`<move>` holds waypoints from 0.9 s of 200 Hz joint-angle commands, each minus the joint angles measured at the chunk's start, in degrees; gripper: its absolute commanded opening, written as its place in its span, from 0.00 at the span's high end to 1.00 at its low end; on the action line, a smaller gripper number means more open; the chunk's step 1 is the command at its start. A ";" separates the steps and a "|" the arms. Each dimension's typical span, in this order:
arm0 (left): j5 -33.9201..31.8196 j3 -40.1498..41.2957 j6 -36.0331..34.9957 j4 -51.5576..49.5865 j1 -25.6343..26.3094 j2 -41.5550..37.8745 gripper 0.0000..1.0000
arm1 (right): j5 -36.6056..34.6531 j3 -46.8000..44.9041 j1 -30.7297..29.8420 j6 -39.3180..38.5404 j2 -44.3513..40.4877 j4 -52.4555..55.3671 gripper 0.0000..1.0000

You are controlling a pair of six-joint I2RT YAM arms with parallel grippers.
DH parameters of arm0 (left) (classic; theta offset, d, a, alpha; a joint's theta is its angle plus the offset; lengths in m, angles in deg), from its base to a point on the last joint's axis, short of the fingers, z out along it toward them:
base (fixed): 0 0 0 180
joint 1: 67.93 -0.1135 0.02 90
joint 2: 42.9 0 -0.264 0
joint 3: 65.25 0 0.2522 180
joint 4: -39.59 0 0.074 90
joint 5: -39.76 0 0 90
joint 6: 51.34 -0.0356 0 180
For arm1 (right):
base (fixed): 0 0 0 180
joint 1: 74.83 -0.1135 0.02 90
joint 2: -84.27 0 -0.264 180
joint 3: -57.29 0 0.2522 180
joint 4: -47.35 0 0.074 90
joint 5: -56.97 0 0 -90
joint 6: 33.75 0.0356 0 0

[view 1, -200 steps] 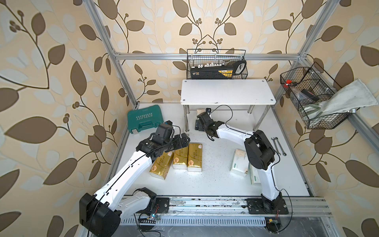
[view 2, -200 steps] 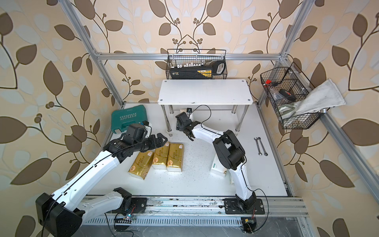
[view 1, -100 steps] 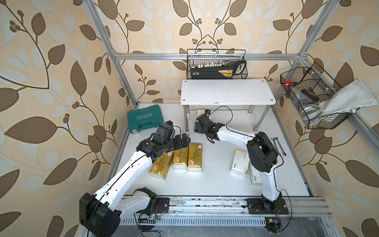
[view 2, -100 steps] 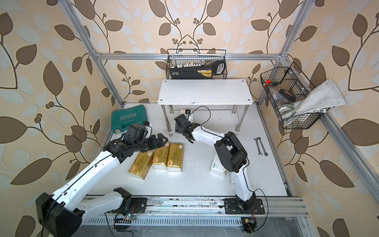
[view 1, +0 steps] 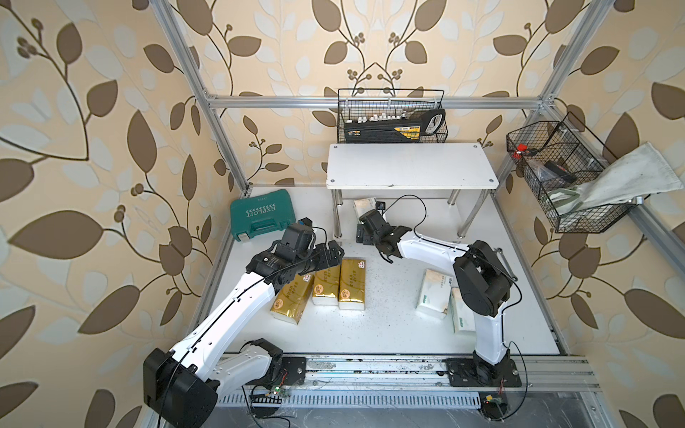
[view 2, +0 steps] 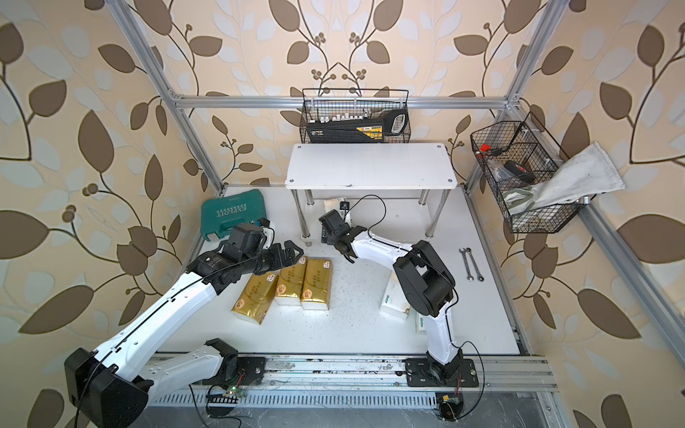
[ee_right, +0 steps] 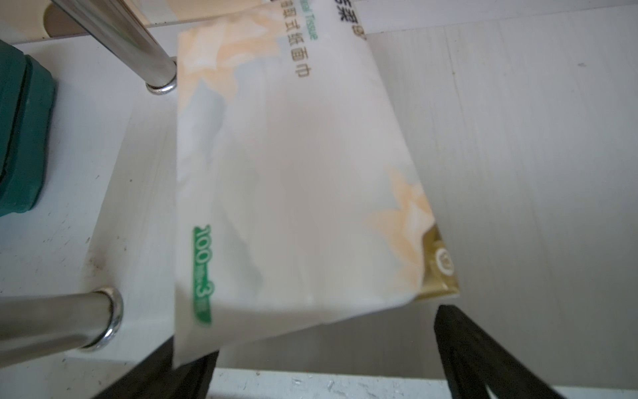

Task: Place the tissue boxes on the shelf by color
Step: Place a box of tissues on the shelf.

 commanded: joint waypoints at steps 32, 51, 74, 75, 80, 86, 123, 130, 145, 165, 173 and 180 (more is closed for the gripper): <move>-0.96 0.23 0.08 1.23 0.70 -1.42 0.01 | 1.67 1.12 -0.27 -0.48 -0.63 -1.30 0.01; -1.20 0.34 0.19 1.13 0.73 -1.72 0.01 | 2.19 2.92 -1.62 -0.58 0.43 -0.75 0.01; -1.35 0.52 0.14 0.98 0.71 -1.99 0.01 | 2.45 4.70 -2.11 -0.75 1.43 -0.29 0.01; -1.43 0.52 0.13 0.97 0.68 -1.99 0.01 | 2.46 4.74 -2.13 -0.78 1.49 -0.27 0.01; -1.49 0.63 0.12 0.96 0.67 -2.08 0.01 | 2.50 5.07 -2.28 -0.76 1.62 -0.25 0.01; -1.43 0.61 0.16 0.93 0.73 -2.08 0.01 | 2.53 5.38 -2.32 -0.79 1.78 -0.16 0.01; -1.58 0.87 0.24 0.95 0.74 -2.22 0.01 | 2.47 5.36 -2.61 -0.89 1.82 -0.07 0.01; -1.52 1.02 0.28 1.04 0.71 -2.25 0.01 | 2.43 5.26 -2.61 -0.83 1.81 -0.12 0.01; -1.52 0.99 0.28 1.04 0.82 -2.31 0.01 | 2.59 5.34 -2.64 -0.95 2.02 -0.25 0.01; -1.57 1.06 0.25 0.93 0.81 -2.43 0.01 | 2.94 6.16 -2.67 -0.98 2.71 -0.08 0.01; -1.64 1.04 0.28 0.87 0.81 -2.52 0.01 | 3.21 6.72 -2.67 -0.98 3.13 0.05 0.01; -1.70 1.08 0.26 0.80 0.78 -2.61 0.01 | 3.34 7.21 -2.60 -0.98 3.50 0.28 0.01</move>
